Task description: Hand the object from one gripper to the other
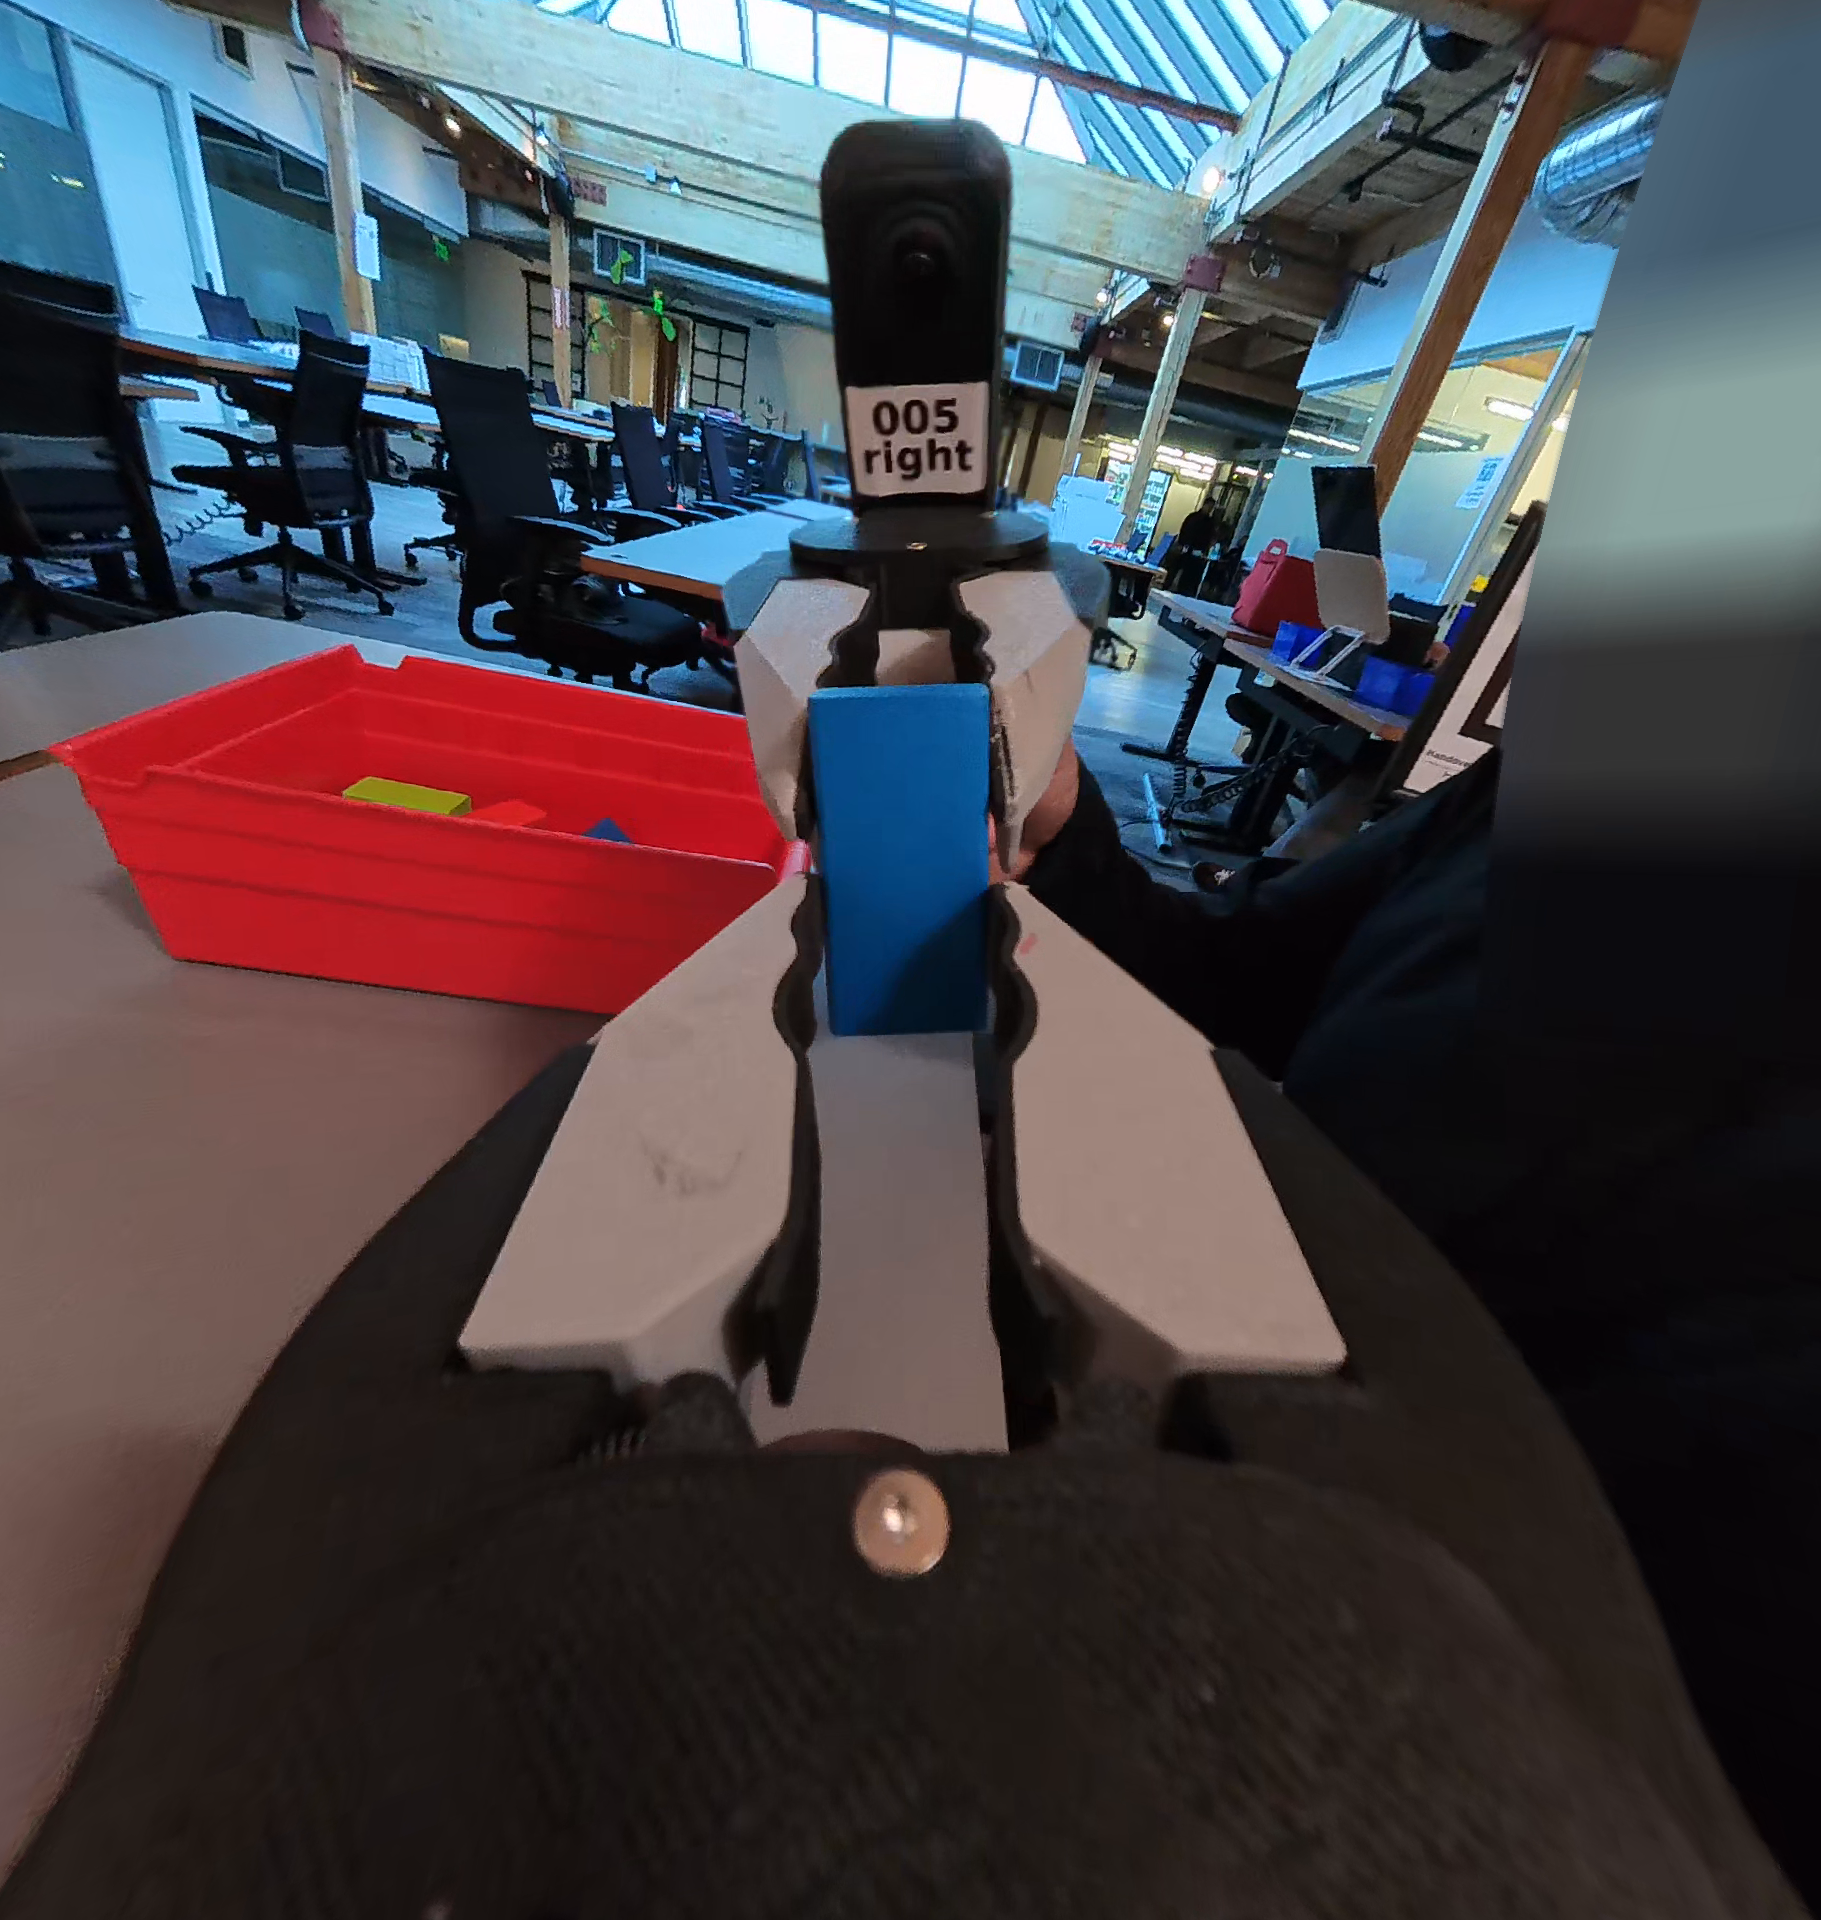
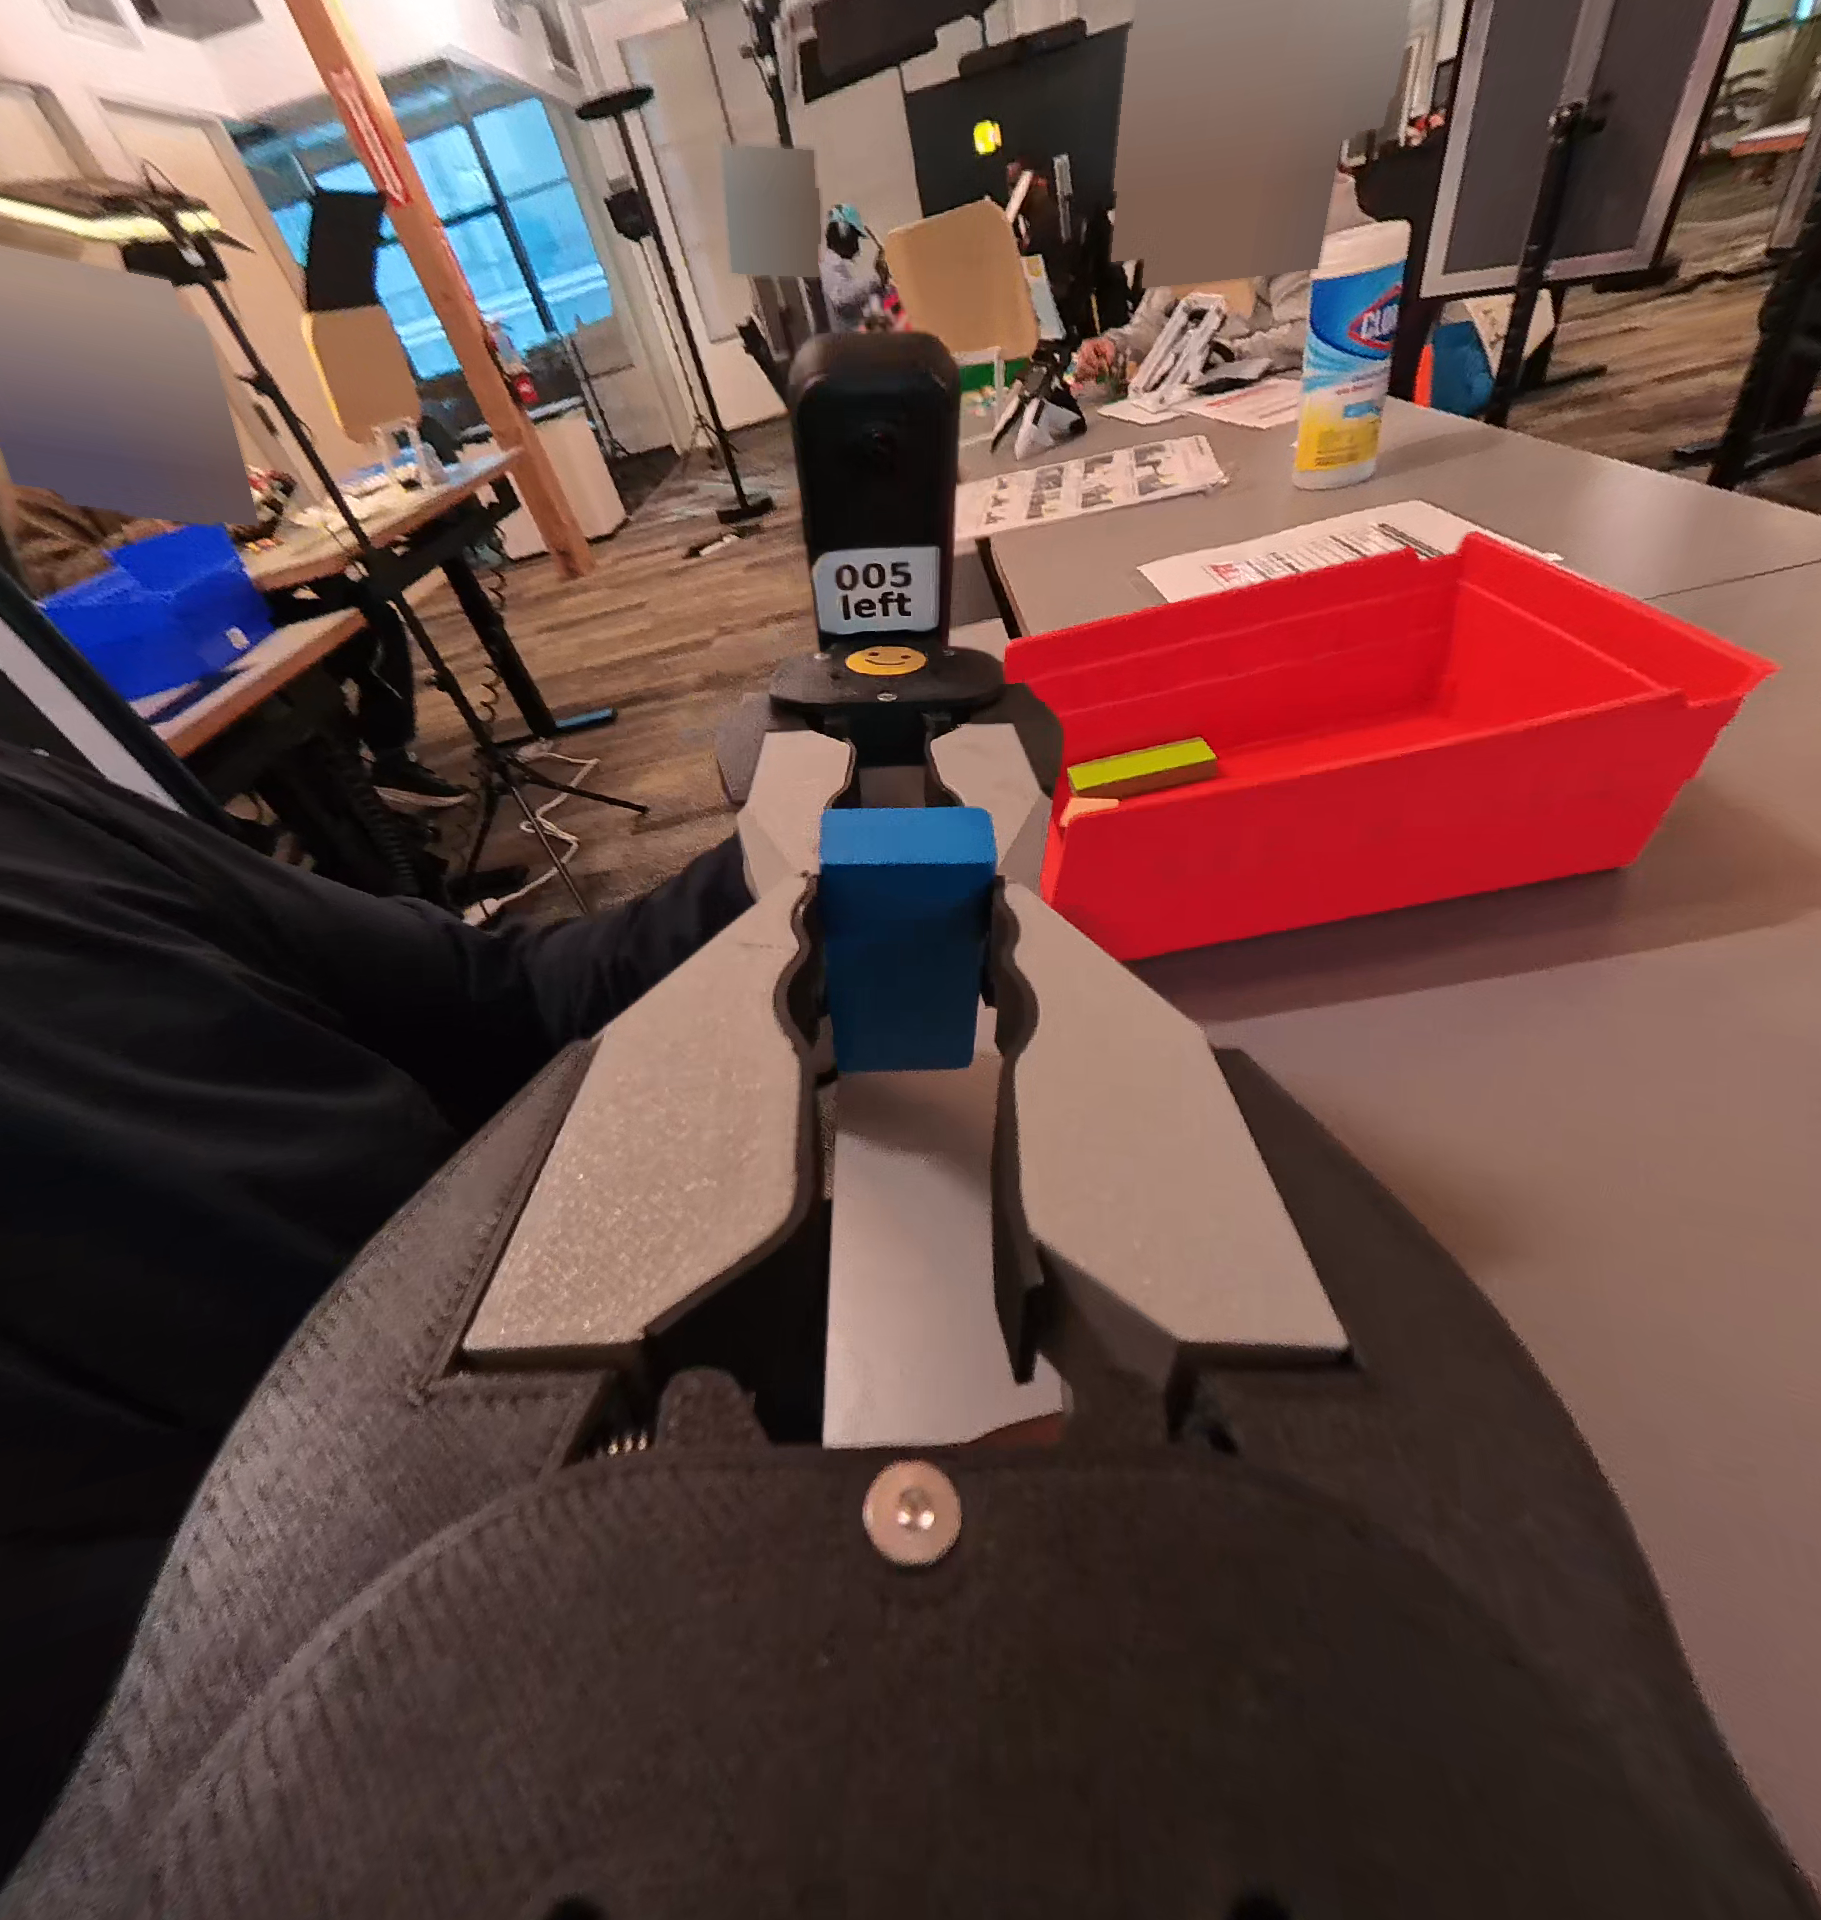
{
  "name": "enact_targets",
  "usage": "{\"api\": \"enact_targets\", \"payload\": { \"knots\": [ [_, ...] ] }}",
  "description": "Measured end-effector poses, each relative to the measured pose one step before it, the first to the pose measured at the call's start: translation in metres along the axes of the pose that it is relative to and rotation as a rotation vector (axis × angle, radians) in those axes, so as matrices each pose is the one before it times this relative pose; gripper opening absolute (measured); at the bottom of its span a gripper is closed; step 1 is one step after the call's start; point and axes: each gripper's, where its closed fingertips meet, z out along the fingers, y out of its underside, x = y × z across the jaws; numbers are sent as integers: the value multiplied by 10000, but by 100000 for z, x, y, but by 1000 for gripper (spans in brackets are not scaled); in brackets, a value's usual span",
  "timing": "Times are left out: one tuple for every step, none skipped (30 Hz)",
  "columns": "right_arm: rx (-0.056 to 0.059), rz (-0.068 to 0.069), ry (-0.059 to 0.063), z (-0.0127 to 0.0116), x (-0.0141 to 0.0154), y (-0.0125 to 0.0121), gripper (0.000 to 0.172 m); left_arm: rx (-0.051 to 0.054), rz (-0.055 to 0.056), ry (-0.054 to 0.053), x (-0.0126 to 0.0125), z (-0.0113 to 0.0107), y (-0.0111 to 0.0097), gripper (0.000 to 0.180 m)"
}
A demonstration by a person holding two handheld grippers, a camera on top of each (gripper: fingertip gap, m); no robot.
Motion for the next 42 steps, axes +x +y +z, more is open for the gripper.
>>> {"api": "enact_targets", "payload": {
  "knots": [
    [-179,42,209,36,354,154,28,16,-88,-129,-353,-30,163,27],
    [-220,11,310,-4,568,194,28,-26,-73,-307,-630,-91,195,27],
    [-125,-61,239,-101,450,33,28,-47,-45,-228,-492,-165,159,27],
    [11,-37,125,-328,248,-206,28,-29,-23,-60,-212,-232,75,27],
    [32,-20,108,-582,198,-298,28,85,-18,66,53,-295,-146,25],
    [-72,-105,210,-830,332,-197,28,104,-44,73,106,-311,-274,25],
    [-170,-201,423,-1164,675,-102,28,-57,-29,-48,-37,-320,-145,26],
    [-226,-253,650,-1506,1094,10,28,-203,65,-243,-285,-352,22,26],
    [-356,-256,750,-1745,1464,259,28,-227,180,-457,-569,-377,107,26],
    [-601,-238,792,-1822,1803,776,28,-219,233,-528,-687,-376,172,26],
    [-809,-241,1023,-1718,2404,1351,28,-229,192,-450,-642,-308,251,25],
    [-931,-188,1294,-1420,3008,1909,28,-222,100,-317,-502,-218,292,25],
    [-1177,-121,1173,-835,2926,2596,28,-205,25,-214,-378,-139,274,25],
    [-1332,-81,717,-162,2130,3046,28,-167,8,-160,-283,-86,229,25],
    [-1241,-89,196,411,1094,2965,28,-128,18,-124,-178,-53,163,25],
    [-1060,-132,-159,785,273,2636,28,-103,42,-96,-93,-53,119,25],
    [-846,-195,-297,1037,-181,2129,29,-95,73,-72,-18,-37,94,25],
    [-661,-272,-240,1169,-331,1625,29,-65,94,-89,-12,-49,31,25],
    [-566,-269,-213,1183,-417,1228,29,-21,96,-107,-45,-72,-32,25],
    [-525,-220,-252,1103,-527,913,29,2,62,-63,-3,-58,-59,25],
    [-384,-202,-228,942,-478,475,29,4,15,3,62,-57,-58,25],
    [-192,-217,-199,738,-426,21,29,12,-11,24,77,-50,-52,25],
    [-86,-254,-234,563,-475,-229,29,30,-11,-25,-21,-73,-52,25],
    [-42,-297,-251,436,-521,-384,29,16,-15,-46,-79,-92,-24,25],
    [22,-276,-175,342,-406,-523,29,-19,-27,-38,-71,-113,43,25],
    [65,-176,-105,312,-228,-628,29,-65,-28,-50,-120,-133,123,25],
    [43,-107,-106,303,-138,-570,29,-134,-52,-150,-301,-196,216,25],
    [21,-91,-112,329,-128,-458,29,-219,-72,-264,-538,-277,340,25],
    [-13,-62,-92,350,-72,-293,29,-319,-71,-394,-800,-420,478,25],
    [-31,-34,-101,368,-100,-168,29,-455,-55,-532,-1123,-643,683,26],
    [-7,-29,-61,318,-56,-129,29,-456,-115,-674,-1460,-911,738,28],
    [70,20,133,207,226,-159,29,-334,-255,-702,-1675,-1154,722,32],
    [123,58,85,71,131,-180,29,-277,-387,-673,-1787,-1284,786,35],
    [151,87,24,-83,27,-171,31,-275,-393,-719,-1999,-1310,840,38],
    [194,89,96,-264,89,-195,33,-212,-313,-786,-2190,-1271,791,40],
    [253,49,174,-456,200,-256,35,-247,-245,-785,-2289,-1159,784,41],
    [305,38,201,-596,222,-350,35,-327,-263,-721,-2263,-973,796,42],
    [352,67,203,-694,233,-472,35,-346,-281,-572,-1995,-713,661,44],
    [360,97,235,-734,273,-576,35,-320,-195,-278,-1424,-405,464,47],
    [360,82,274,-720,288,-650,35,-383,-88,-24,-855,-73,424,47],
    [397,46,274,-704,204,-803,34,-491,3,48,-563,201,447,47],
    [445,24,230,-674,71,-953,33,-535,91,-52,-531,400,436,47]
  ]
}}
